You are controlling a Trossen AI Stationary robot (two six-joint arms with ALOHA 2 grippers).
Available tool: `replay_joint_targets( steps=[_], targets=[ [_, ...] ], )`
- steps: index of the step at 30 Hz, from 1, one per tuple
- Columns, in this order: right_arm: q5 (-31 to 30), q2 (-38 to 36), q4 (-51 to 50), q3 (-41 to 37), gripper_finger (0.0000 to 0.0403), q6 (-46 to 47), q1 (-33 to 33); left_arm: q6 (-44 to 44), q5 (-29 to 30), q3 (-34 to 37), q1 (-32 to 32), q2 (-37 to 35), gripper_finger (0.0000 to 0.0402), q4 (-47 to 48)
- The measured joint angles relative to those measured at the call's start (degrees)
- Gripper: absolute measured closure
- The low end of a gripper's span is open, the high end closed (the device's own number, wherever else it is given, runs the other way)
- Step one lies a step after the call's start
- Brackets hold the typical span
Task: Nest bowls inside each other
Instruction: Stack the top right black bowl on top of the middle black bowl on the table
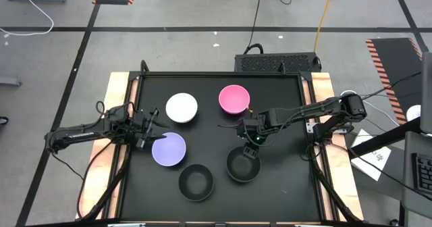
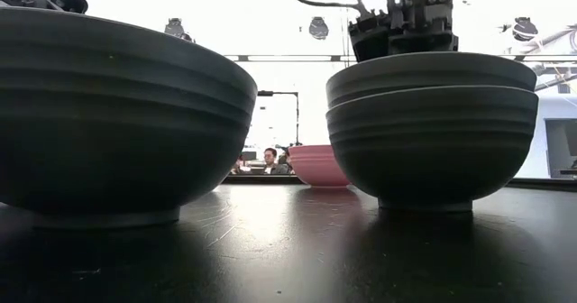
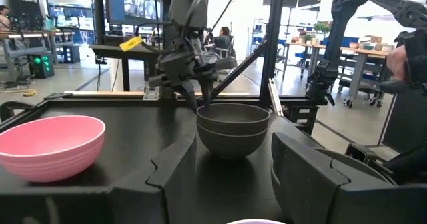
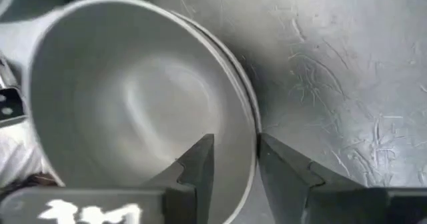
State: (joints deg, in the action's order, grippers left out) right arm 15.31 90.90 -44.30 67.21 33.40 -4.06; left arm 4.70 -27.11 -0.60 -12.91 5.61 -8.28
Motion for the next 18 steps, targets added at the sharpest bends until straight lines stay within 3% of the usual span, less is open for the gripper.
replay_joint_targets(
  steps=[9, 18],
  targets=[
    [1.40, 1.73, 0.34, 0.01, 0.0392, -1.19, -0.20, -0.08, 0.02, 0.00, -0.01, 0.00, 0.0201, -0.52],
    [-0.46, 1.65, -4.89, 1.58, 0.0398, -0.39, -0.41, -0.13, 0.02, 0.00, -0.02, 0.00, 0.0201, -0.51]
  ],
)
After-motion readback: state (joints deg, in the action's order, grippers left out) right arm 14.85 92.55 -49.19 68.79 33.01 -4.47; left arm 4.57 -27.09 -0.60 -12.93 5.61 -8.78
